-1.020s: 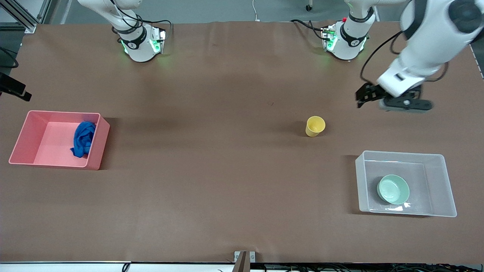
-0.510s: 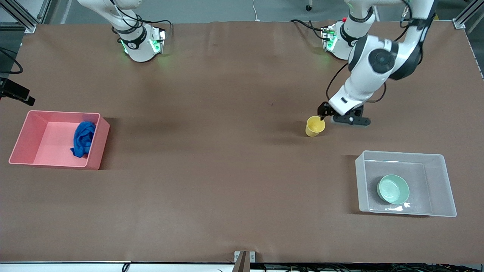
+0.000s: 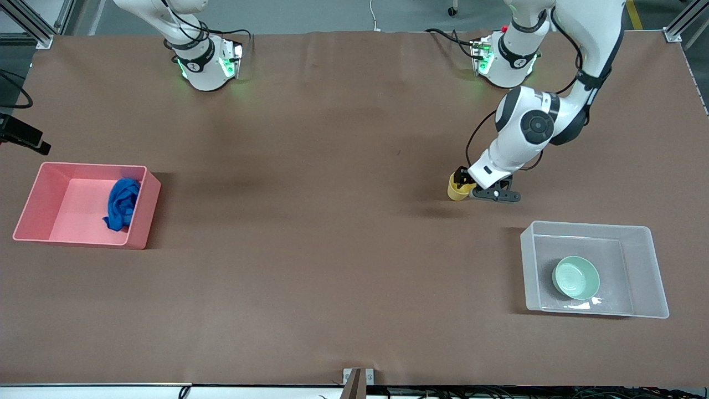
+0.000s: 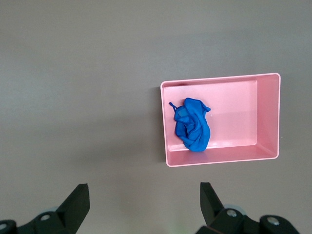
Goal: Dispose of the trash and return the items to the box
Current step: 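Reach the left gripper to the yellow cup and grasp it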
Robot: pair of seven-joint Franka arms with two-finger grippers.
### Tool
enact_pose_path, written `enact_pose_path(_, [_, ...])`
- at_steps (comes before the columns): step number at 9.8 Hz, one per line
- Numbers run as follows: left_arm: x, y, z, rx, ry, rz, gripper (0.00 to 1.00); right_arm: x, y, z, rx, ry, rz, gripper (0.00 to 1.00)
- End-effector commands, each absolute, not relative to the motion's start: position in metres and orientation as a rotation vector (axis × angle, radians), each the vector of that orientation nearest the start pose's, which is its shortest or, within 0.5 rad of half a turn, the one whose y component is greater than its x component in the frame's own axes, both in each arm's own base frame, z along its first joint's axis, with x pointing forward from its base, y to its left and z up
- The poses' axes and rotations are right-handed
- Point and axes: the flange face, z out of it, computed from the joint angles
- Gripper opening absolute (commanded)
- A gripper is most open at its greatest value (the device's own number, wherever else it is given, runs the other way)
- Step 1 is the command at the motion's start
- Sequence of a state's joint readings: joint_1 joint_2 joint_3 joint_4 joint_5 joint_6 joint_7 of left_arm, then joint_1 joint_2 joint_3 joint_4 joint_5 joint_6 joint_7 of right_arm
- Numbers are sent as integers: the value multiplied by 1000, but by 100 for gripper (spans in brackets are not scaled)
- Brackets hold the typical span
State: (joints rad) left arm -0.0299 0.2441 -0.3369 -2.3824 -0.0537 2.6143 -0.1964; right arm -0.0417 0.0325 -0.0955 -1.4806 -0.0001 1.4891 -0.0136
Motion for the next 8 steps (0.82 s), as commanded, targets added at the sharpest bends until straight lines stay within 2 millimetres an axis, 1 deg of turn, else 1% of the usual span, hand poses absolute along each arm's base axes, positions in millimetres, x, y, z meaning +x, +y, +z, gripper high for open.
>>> enact_pose_path(1, [465,-186,197,-3225,235,86,10,546,-75,642,-3142,201,44,100])
enact_pose_path(2, [467,-185,197,-3224,242,74,1,546,-77,642,-3142,206,44,100])
enact_pose_path(4, [470,-184,207,-3222,239,43,0,546,-77,641,-3141,206,54,100])
enact_pose_path(5, [472,-182,223,-3216,227,8,0,545,-77,641,-3141,204,59,100])
enact_pose_path(6, [475,-177,241,-3200,210,12,0,545,-77,641,-3141,204,59,100])
enact_pose_path(7, [486,-161,271,-3182,201,-26,0,545,-77,641,-3141,204,59,100])
enact_pose_path(8, [503,-137,294,-3172,158,-70,0,545,-77,640,-3141,204,59,100])
